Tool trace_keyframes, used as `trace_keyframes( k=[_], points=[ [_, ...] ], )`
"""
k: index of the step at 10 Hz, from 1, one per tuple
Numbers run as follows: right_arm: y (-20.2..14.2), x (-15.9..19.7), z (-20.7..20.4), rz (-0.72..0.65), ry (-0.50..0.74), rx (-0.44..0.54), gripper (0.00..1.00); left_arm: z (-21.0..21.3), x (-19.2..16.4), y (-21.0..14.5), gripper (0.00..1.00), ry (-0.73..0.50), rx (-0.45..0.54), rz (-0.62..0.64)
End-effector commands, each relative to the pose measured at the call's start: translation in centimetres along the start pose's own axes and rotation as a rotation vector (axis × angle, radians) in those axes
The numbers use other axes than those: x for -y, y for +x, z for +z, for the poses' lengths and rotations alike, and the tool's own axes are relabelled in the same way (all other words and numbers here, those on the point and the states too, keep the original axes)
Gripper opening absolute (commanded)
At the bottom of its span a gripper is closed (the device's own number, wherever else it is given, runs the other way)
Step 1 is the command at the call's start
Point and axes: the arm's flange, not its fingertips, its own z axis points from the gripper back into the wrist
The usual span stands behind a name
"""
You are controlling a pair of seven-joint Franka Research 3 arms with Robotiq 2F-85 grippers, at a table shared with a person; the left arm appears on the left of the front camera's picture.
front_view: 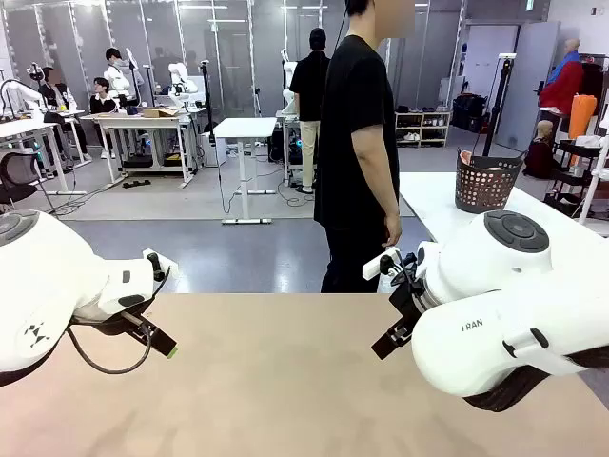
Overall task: Fold the towel.
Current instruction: Grab the top end of the 100 cm Hotel Towel extended by the human.
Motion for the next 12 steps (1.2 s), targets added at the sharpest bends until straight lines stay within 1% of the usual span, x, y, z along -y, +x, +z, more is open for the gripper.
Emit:
trace_keyframes(
  k=[1, 11, 12],
  points=[
    [0.0, 0.0, 0.0, 0.0, 0.0, 0.0, 1.0, 0.0, 0.0, 0.0, 1.0, 0.0, 0.0, 0.0],
    [0.0, 0.0, 0.0, 0.002, 0.0, 0.0, 1.0, 0.0, 0.0, 0.0, 1.0, 0.0, 0.0, -0.001],
    [1.1, 1.6, 1.3, 0.006, 0.047, 0.017, 1.0, 1.4, -0.7, 1.0, 1.0, 0.004, 0.018, -0.046]
  ],
)
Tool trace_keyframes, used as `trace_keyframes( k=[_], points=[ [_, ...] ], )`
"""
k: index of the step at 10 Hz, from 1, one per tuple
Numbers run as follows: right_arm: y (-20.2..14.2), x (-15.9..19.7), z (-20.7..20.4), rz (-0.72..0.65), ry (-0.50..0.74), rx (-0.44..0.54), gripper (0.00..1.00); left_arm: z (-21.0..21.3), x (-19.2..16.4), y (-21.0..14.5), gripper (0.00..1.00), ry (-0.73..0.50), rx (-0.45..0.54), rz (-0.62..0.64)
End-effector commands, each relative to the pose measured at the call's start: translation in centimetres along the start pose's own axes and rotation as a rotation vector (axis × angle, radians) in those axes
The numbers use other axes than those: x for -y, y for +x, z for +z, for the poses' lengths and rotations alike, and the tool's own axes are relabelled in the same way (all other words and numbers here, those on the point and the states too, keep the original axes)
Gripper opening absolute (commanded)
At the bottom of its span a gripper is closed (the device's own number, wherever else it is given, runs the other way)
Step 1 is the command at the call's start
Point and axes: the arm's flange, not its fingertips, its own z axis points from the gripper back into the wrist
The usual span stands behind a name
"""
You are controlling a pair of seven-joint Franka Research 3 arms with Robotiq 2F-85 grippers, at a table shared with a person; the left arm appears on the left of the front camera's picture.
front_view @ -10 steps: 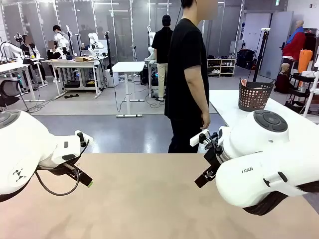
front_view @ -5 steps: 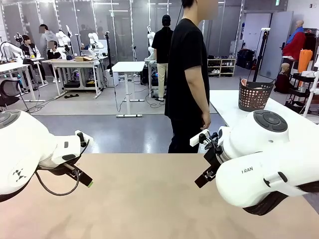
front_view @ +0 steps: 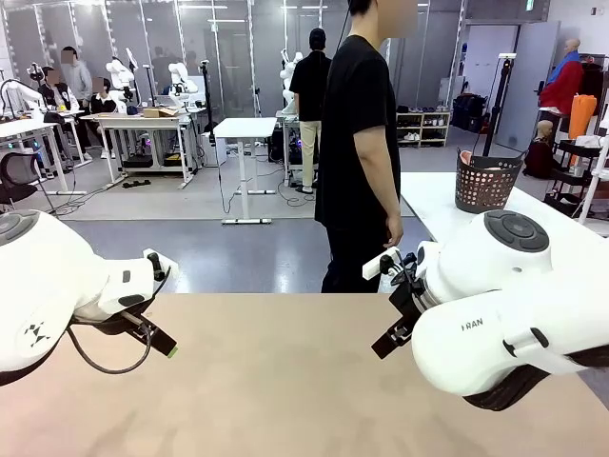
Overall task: Fold the towel.
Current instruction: Grab the top end of the 100 cm Hotel Towel extended by the human.
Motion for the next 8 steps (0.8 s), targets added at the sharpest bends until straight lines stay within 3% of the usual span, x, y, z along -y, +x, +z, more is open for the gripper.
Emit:
trace_keyframes(
  k=[1, 3, 5, 8],
  points=[
    [1.8, 3.9, 2.4, -0.021, 0.08, 0.005, 1.0, 2.7, -2.2, 1.6, 1.0, -0.051, 0.007, -0.023],
    [3.4, 7.3, 5.0, -0.047, 0.142, 0.017, 1.0, 5.1, -5.1, 3.0, 1.0, -0.22, 0.011, 0.035],
    [3.7, 10.4, 8.3, -0.116, 0.305, 0.085, 1.0, 7.7, -8.7, 3.3, 1.0, -0.452, 0.036, 0.159],
    [-0.4, 15.8, 13.4, -0.287, 0.569, 0.222, 1.0, 12.8, -15.7, 0.5, 1.0, -0.699, 0.204, 0.421]
  ],
)
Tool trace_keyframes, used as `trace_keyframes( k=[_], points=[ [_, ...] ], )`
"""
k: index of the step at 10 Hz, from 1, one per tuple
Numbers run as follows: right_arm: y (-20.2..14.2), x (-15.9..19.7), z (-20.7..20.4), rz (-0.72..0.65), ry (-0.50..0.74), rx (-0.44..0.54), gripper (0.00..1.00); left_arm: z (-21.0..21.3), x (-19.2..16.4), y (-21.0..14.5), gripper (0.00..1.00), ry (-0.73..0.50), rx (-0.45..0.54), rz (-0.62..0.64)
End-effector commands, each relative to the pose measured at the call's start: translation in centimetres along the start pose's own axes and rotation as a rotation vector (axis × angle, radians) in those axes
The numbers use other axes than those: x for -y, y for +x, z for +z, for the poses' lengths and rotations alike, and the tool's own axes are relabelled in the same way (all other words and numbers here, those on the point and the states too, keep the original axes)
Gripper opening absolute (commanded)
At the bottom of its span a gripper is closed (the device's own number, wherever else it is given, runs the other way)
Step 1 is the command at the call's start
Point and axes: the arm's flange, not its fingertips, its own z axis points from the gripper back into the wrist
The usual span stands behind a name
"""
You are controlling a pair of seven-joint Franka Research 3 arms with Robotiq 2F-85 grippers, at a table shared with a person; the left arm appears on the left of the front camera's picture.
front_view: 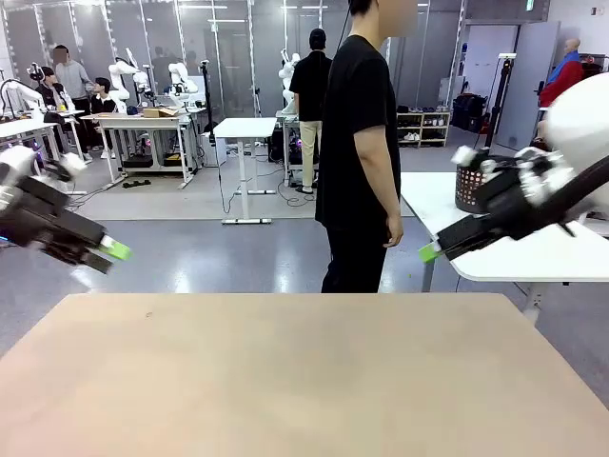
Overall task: Fold the towel.
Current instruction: Grab the top end of the 100 cm Hotel Towel extended by the human.
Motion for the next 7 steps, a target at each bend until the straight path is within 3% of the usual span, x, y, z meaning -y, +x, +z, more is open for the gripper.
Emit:
trace_keyframes(
  k=[1, 2, 4, 7],
  points=[
    [-2.8, 3.3, 3.7, -0.14, 0.14, 0.088, 1.0, 4.5, -2.7, -1.3, 1.0, -0.096, 0.113, 0.111],
    [-5.0, 4.5, 6.0, -0.223, 0.215, 0.154, 1.0, 7.3, -3.7, -3.3, 1.0, -0.135, 0.143, 0.18],
    [-8.8, 7.3, 9.6, -0.394, 0.366, 0.248, 1.0, 11.2, -5.4, -7.0, 1.0, -0.199, 0.253, 0.202],
    [-12.1, 8.8, 13.2, -0.532, 0.446, 0.306, 1.0, 13.8, -8.7, -11.7, 1.0, -0.276, 0.365, 0.409]
  ],
)
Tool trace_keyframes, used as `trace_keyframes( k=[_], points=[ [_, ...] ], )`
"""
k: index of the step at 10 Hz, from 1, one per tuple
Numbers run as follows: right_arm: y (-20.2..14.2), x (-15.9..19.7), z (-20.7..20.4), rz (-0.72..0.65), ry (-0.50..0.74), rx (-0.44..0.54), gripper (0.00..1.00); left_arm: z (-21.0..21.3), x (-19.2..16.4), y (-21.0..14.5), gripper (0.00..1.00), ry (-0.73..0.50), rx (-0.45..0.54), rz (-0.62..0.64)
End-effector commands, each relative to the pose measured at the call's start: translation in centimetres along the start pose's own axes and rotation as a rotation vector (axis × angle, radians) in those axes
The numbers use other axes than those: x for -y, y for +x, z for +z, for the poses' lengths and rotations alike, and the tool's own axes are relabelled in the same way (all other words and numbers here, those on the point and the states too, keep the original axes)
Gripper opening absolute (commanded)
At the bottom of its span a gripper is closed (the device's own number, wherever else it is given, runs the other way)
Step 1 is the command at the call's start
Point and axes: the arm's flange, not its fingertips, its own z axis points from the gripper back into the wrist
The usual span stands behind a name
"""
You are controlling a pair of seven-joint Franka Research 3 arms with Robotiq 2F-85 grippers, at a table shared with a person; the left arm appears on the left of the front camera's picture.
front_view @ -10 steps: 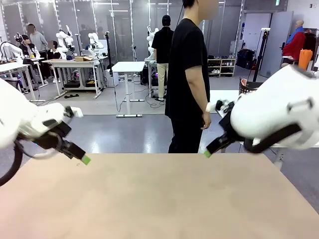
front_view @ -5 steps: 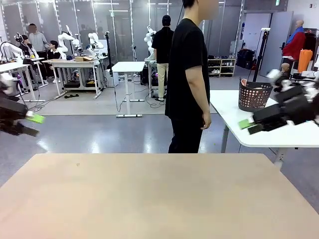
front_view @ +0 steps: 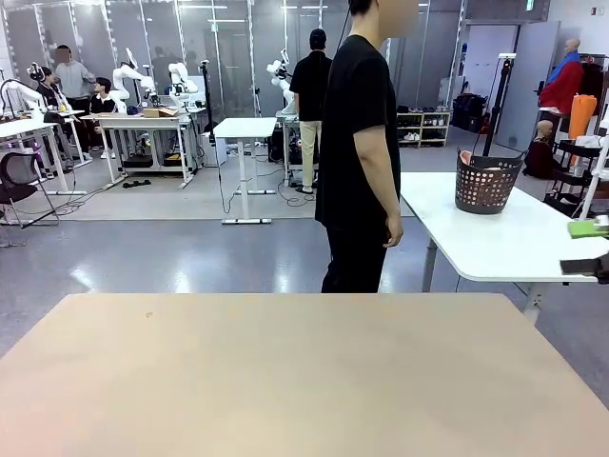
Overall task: Fold the towel.
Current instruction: Grab the top end of the 100 cm Hotel Towel extended by the human.
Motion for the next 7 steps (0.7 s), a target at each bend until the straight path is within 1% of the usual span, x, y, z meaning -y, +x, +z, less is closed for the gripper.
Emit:
trace_keyframes(
  k=[1, 3, 4, 5, 6, 7],
  points=[
    [0.1, -0.4, 1.3, -0.054, 0.014, 0.026, 1.0, 0.9, -1.5, -1.0, 1.0, -0.035, 0.052, 0.082],
    [-0.9, 0.2, 2.9, -0.092, -0.01, 0.059, 1.0, 2.8, -2.2, -2.1, 1.0, 0.001, 0.109, 0.113],
    [-1.2, 0.4, 3.2, -0.099, -0.01, 0.074, 1.0, 2.9, -2.3, -2.3, 1.0, 0.014, 0.14, 0.149],
    [-1.1, 0.7, 2.6, -0.078, -0.007, 0.057, 1.0, 2.3, -2.0, -2.3, 1.0, 0.018, 0.136, 0.135],
    [-1.4, 0.8, 3.6, -0.067, -0.018, 0.054, 1.0, 3.5, -3.1, -2.6, 1.0, 0.012, 0.1, 0.124],
    [-1.4, 0.8, 3.6, -0.067, -0.018, 0.054, 1.0, 3.5, -3.1, -2.6, 1.0, 0.012, 0.1, 0.124]
  ],
)
